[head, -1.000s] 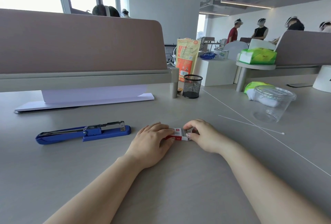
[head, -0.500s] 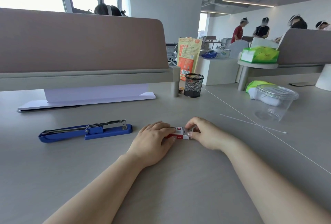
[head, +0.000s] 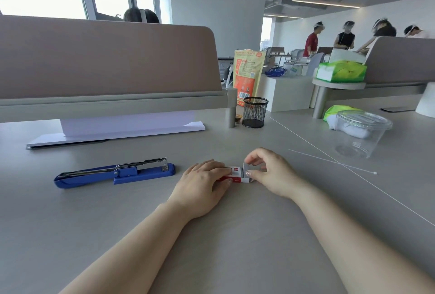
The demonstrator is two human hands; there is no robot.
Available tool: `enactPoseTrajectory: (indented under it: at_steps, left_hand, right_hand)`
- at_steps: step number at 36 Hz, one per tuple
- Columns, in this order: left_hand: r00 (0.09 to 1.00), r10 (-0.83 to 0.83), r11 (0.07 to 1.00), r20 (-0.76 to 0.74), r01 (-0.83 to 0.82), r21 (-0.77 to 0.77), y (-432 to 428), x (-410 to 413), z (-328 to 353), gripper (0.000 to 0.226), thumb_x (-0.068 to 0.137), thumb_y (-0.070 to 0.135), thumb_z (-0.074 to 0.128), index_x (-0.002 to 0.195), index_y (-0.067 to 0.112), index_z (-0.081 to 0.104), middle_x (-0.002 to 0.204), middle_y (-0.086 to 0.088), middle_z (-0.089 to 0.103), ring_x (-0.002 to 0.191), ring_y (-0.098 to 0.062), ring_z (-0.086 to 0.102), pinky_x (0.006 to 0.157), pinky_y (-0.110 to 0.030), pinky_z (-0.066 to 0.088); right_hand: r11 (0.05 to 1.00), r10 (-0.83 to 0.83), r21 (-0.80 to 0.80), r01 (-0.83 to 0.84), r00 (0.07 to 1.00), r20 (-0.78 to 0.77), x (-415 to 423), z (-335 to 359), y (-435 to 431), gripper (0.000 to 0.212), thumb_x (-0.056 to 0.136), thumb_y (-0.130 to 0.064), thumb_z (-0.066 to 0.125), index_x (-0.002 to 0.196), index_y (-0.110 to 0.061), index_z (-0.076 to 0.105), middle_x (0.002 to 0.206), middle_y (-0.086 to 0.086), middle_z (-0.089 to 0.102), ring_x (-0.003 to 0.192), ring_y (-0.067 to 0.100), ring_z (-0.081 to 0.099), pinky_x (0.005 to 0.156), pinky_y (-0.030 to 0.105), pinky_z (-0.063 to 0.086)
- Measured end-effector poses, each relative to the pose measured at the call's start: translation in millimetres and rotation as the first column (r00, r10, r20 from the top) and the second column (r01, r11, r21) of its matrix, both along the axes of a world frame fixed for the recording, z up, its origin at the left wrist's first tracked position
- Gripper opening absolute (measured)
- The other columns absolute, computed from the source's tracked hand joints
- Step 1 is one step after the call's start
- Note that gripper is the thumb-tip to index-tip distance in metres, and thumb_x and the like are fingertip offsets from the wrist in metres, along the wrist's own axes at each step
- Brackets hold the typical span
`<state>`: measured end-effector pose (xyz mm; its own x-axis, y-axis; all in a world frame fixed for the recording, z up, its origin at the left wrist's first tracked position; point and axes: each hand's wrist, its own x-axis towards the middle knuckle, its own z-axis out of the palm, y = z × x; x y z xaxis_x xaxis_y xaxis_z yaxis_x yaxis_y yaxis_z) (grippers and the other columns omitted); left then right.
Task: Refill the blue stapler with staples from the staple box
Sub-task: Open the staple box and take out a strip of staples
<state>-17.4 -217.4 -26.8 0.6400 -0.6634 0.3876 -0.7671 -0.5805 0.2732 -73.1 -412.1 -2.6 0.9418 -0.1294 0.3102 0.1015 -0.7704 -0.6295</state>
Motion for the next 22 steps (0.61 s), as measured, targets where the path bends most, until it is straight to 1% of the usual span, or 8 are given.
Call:
enactPoseTrajectory:
  at_steps: [3, 6, 8, 11, 14, 17, 20, 22]
  left_hand:
    - [1.0, 0.0, 1.0, -0.001, 0.0, -0.003, -0.1, 0.3, -0.5, 0.036, 0.091, 0.043, 0.043, 0.124, 0.033, 0.053, 0.134, 0.009, 0.052, 0.128, -0.013, 0.041, 0.105, -0.03, 0.03]
    - [1.0, -0.001, 1.0, -0.004, 0.001, 0.012, -0.2, 0.7, -0.3, 0.037, 0.092, 0.043, 0.042, 0.125, 0.033, 0.052, 0.135, 0.009, 0.051, 0.129, -0.012, 0.04, 0.105, -0.028, 0.028]
    - [1.0, -0.006, 1.0, -0.002, 0.006, 0.015, 0.4, 1.1, -0.3, 0.038, 0.091, 0.045, 0.041, 0.126, 0.034, 0.051, 0.136, 0.009, 0.051, 0.13, -0.013, 0.039, 0.106, -0.029, 0.028]
    - [1.0, -0.01, 1.0, -0.008, 0.011, 0.022, 1.1, 2.1, -0.5, 0.038, 0.091, 0.045, 0.041, 0.126, 0.034, 0.05, 0.137, 0.01, 0.05, 0.131, -0.013, 0.038, 0.107, -0.03, 0.028]
    - [1.0, -0.013, 0.999, -0.018, 0.013, 0.029, 1.3, 2.7, -0.9, 0.04, 0.09, 0.046, 0.04, 0.128, 0.034, 0.049, 0.138, 0.01, 0.049, 0.132, -0.013, 0.037, 0.109, -0.031, 0.027]
    - [0.999, -0.015, 1.0, -0.03, 0.016, 0.022, 1.7, 2.0, -0.6, 0.047, 0.086, 0.051, 0.035, 0.127, 0.034, 0.05, 0.137, 0.009, 0.05, 0.131, -0.013, 0.038, 0.109, -0.032, 0.029]
    - [0.999, -0.018, 1.0, -0.03, 0.019, 0.018, 1.6, 2.3, -1.1, 0.048, 0.085, 0.052, 0.034, 0.126, 0.033, 0.05, 0.136, 0.009, 0.05, 0.13, -0.013, 0.04, 0.109, -0.033, 0.03]
    - [0.999, -0.022, 1.0, -0.032, 0.022, 0.016, 1.8, 2.6, -1.0, 0.048, 0.085, 0.051, 0.035, 0.126, 0.033, 0.05, 0.136, 0.009, 0.05, 0.129, -0.013, 0.041, 0.108, -0.032, 0.03]
  right_hand:
    - [0.995, -0.022, 0.098, 0.016, 0.998, 0.059, -0.8, 0.0, 1.4, 0.022, 0.079, -0.01, 0.064, 0.077, -0.031, 0.057, 0.086, -0.009, 0.062, 0.082, 0.008, 0.058, 0.077, 0.024, 0.046]
    - [0.978, -0.028, 0.209, 0.003, 0.993, 0.114, -2.3, 0.9, 5.7, 0.028, 0.082, -0.001, 0.057, 0.074, -0.028, 0.058, 0.078, -0.007, 0.063, 0.068, 0.003, 0.056, 0.065, 0.01, 0.044]
    - [0.962, -0.027, 0.273, -0.012, 0.99, 0.139, -3.0, 0.8, 9.0, 0.031, 0.083, 0.003, 0.055, 0.073, -0.026, 0.058, 0.078, -0.006, 0.062, 0.069, 0.005, 0.055, 0.064, 0.006, 0.043]
    - [0.94, -0.013, 0.339, -0.032, 0.991, 0.13, -3.2, -0.4, 11.7, 0.031, 0.083, 0.004, 0.054, 0.074, -0.026, 0.058, 0.079, -0.004, 0.062, 0.074, 0.012, 0.055, 0.065, 0.008, 0.043]
    - [0.94, 0.003, 0.34, -0.037, 0.995, 0.101, -4.6, -1.0, 11.8, 0.031, 0.082, 0.004, 0.052, 0.075, -0.025, 0.058, 0.08, -0.005, 0.061, 0.075, 0.011, 0.055, 0.064, 0.008, 0.043]
    - [0.944, 0.011, 0.329, -0.039, 0.996, 0.087, -6.9, -1.2, 12.4, 0.027, 0.08, 0.002, 0.052, 0.074, -0.023, 0.059, 0.077, -0.006, 0.061, 0.071, 0.009, 0.054, 0.062, 0.011, 0.044]
    - [0.955, 0.026, 0.293, -0.048, 0.996, 0.081, -8.5, -2.5, 13.4, 0.021, 0.077, -0.003, 0.061, 0.074, -0.023, 0.06, 0.076, -0.007, 0.062, 0.066, 0.001, 0.055, 0.065, 0.011, 0.044]
    - [0.967, 0.019, 0.253, -0.041, 0.996, 0.088, -8.8, -3.3, 13.4, 0.021, 0.076, -0.005, 0.065, 0.073, -0.026, 0.06, 0.076, -0.009, 0.062, 0.065, -0.004, 0.055, 0.067, 0.011, 0.044]
